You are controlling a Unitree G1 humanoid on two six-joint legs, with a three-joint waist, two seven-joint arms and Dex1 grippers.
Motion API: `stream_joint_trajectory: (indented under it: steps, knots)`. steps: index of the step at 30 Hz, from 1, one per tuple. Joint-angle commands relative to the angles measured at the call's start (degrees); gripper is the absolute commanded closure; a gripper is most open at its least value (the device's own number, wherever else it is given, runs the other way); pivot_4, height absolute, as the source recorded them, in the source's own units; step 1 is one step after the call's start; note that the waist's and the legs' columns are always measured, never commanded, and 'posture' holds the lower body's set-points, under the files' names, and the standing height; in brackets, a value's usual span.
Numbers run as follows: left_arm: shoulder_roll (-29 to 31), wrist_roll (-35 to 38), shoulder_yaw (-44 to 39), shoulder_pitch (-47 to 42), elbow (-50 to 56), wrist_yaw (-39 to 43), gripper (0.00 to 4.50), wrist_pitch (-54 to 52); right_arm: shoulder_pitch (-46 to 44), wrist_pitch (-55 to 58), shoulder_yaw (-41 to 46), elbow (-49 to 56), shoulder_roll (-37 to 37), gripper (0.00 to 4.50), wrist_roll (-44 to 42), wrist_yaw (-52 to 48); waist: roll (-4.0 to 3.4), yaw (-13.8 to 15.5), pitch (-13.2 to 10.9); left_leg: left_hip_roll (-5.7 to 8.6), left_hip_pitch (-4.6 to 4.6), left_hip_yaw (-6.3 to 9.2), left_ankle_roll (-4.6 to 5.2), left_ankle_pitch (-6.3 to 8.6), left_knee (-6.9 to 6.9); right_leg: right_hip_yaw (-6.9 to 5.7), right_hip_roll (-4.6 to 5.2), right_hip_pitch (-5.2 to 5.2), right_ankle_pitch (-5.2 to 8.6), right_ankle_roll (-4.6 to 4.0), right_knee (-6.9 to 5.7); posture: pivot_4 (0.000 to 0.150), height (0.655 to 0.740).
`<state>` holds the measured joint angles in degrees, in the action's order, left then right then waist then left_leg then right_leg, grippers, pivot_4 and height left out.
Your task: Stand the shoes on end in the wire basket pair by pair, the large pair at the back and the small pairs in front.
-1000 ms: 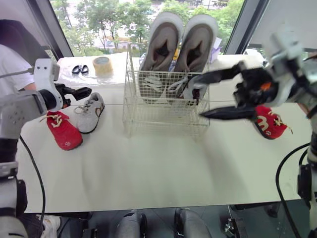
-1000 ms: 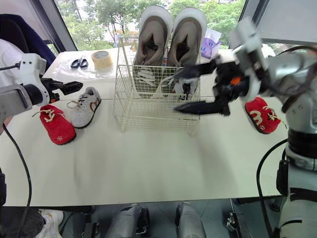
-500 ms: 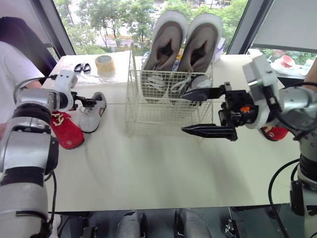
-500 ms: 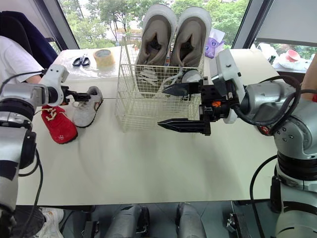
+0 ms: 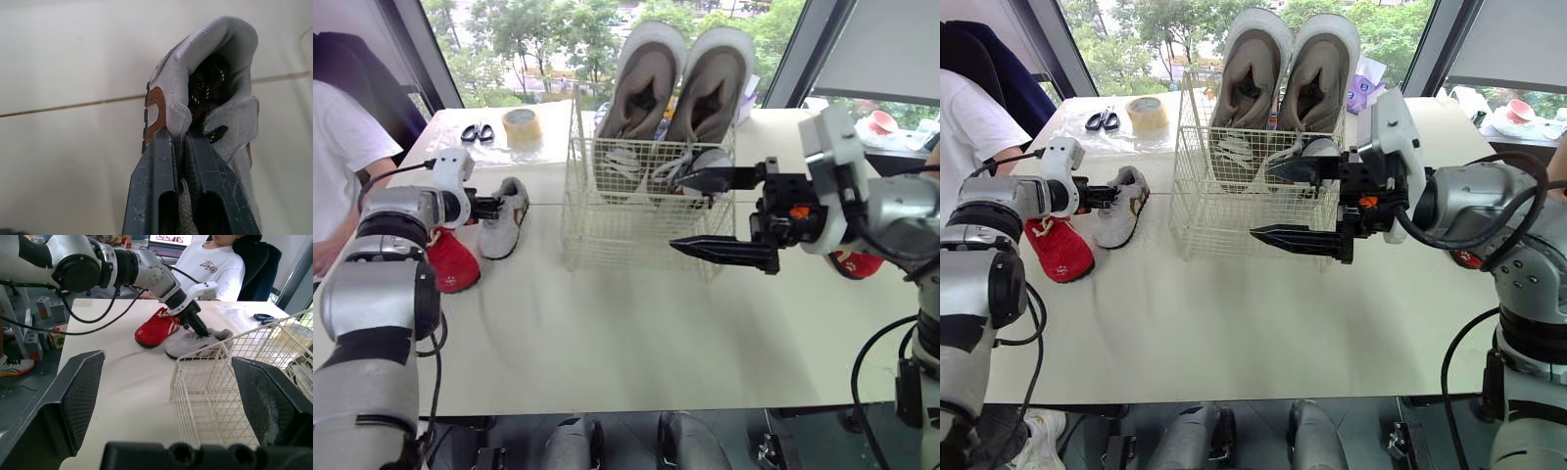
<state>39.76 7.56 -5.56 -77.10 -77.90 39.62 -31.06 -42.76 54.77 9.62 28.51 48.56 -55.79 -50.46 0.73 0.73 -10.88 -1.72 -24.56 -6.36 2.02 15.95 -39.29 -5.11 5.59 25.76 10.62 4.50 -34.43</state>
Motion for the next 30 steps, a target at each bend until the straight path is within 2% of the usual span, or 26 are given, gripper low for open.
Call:
stream_joint_trajectory:
  steps: [1, 4, 6, 9, 11, 13, 15, 19, 21, 25, 30]
  knots:
    - [4.02, 6.93, -8.47, -8.32, 6.56, 0.56, 4.45, -2.07, -1.34, -1.71, 1.01, -0.93, 0.96, 0.0, 0.32, -0.3, 0.48, -0.09, -0.27, -0.02, -0.04, 0.02, -0.02, -0.01, -0.01, -0.01, -0.01, 0.04, 0.0, 0.0, -0.03, 0.15, 0.74]
    - [3.58, 11.67, -13.72, -6.05, 17.6, -0.67, 4.45, -2.32, -2.03, -1.94, 1.09, -2.47, 0.74, 0.0, 0.28, -0.23, 0.47, -0.23, -0.26, -0.01, -0.11, -0.02, -0.11, -0.07, -0.02, 0.01, 0.02, 0.08, -0.01, 0.01, -0.05, 0.15, 0.74]
    - [-0.08, 16.92, -19.91, 1.56, 37.93, -5.81, 4.45, -0.5, -2.59, -1.61, 1.65, -3.71, 0.55, 0.0, -0.26, 0.3, 0.36, -0.27, -0.21, -0.01, -0.11, -0.05, -0.3, -0.17, 0.0, 0.04, 0.03, 0.06, -0.01, 0.03, -0.02, 0.15, 0.74]
    - [-10.79, 24.2, -23.72, 11.08, 69.21, -15.55, 4.45, -0.43, -3.91, -0.64, 2.31, -5.99, -0.36, 0.0, -1.7, 1.51, 0.4, -0.14, -0.24, 0.01, -0.04, -0.07, -0.33, -0.19, 0.02, 0.13, 0.1, 0.01, -0.01, 0.05, -0.06, 0.15, 0.74]
    - [-16.98, 26.42, -22.3, 14.18, 80.58, -19.85, 4.45, 0.71, -4.49, -0.39, 1.76, -6.87, -0.67, 0.0, -1.8, 1.77, 0.45, 0.3, -0.26, 0.02, -0.06, -0.02, -0.35, -0.2, -0.1, 0.11, 0.1, -0.04, -0.04, 0.1, -0.09, 0.15, 0.74]
    - [-21.98, 25.37, -18.52, 16.51, 87.35, -22.94, 4.45, 2.31, -4.74, -0.19, 1.05, -7.61, -0.64, 0.0, -1.6, 1.52, 0.47, 0.41, -0.27, 0.03, -0.1, 0.09, -0.35, -0.2, -0.3, 0.05, 0.06, -0.17, -0.06, 0.13, -0.08, 0.15, 0.74]
    - [-25.9, 22.72, -14.53, 18.69, 90.84, -25.08, 4.45, 5.14, -5.05, -0.33, 0.22, -8.55, -0.41, 0.0, -0.7, 1.07, 0.44, 0.18, -0.25, 0.03, -0.06, 0.11, -0.26, -0.15, -0.49, 0.03, 0.06, -0.32, -0.08, 0.14, 0.09, 0.15, 0.74]
    - [-28.81, 11.88, -2.23, 27.39, 95.02, -24.61, 4.45, 15.03, -5.65, -0.65, -0.28, -10.65, 0.83, 0.0, 0.82, -0.01, 0.21, -0.02, -0.12, 0.03, 0.22, 0.04, 0.09, 0.06, -0.58, 0.07, 0.04, -0.56, -0.09, 0.14, 0.09, 0.15, 0.74]
    - [-30.09, 7.65, 0.83, 31.28, 94.69, -25.22, 4.45, 21.34, -5.39, -0.44, 0.17, -11.08, 1.68, 0.0, 1.15, -0.23, 0.2, -0.03, -0.12, 0.0, 0.22, 0.03, 0.1, 0.06, -0.6, 0.08, 0.01, -0.53, -0.1, 0.11, 0.05, 0.15, 0.74]
    - [-32.29, 0.35, 3.85, 35.19, 88.3, -27.77, 4.45, 33.37, -5.0, 0.25, 0.81, -10.7, 2.25, 0.0, 0.44, 0.37, 0.2, 0.02, -0.13, -0.06, 0.15, 0.04, 0.11, 0.07, -0.63, 0.08, -0.03, -0.4, -0.14, 0.05, -0.02, 0.15, 0.74]
    - [-34.63, -4.0, 7.29, 35.74, 74.1, -26.47, 4.45, 47.26, -4.71, 1.17, 1.78, -10.02, 3.17, 0.0, -0.08, 1.32, 0.19, 0.41, -0.12, -0.06, 0.11, 0.04, 0.26, 0.16, -0.73, 0.07, 0.0, -0.43, -0.14, 0.04, 0.0, 0.15, 0.74]
